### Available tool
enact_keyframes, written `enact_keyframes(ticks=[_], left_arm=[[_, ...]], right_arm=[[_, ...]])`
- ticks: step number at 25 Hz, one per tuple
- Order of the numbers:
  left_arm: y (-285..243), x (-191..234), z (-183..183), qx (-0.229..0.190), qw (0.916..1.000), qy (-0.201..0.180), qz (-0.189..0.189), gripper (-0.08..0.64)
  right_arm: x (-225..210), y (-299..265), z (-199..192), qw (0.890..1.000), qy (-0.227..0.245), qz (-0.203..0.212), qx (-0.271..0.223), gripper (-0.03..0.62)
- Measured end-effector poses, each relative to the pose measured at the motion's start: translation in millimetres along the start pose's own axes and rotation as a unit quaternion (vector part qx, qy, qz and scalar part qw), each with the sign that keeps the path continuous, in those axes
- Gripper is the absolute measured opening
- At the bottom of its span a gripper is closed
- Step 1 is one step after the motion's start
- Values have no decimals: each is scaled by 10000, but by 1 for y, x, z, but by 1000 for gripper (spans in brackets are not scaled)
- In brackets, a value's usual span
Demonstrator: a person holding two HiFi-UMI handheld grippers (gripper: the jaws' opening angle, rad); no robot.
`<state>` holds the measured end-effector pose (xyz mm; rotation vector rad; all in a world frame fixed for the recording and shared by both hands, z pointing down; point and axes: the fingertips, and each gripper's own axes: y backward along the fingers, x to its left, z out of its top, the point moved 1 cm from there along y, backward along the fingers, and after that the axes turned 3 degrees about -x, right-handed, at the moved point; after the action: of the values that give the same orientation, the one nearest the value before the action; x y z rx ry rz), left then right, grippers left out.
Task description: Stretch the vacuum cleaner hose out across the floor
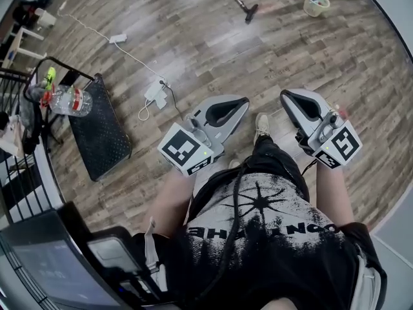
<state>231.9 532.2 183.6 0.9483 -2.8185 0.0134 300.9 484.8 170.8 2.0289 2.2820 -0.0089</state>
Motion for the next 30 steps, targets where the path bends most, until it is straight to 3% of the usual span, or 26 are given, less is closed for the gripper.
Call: enact_keyframes(ticks=[21,30], left_arm=[[-202,150,28,114,9980,-13,621,0],[-244,188,28,74,9948,-5,1016,0]], right_arm=[[-232,-60,22,9939,-100,1100,36,8],[-285,-71,21,9878,-249,1538,15,8]])
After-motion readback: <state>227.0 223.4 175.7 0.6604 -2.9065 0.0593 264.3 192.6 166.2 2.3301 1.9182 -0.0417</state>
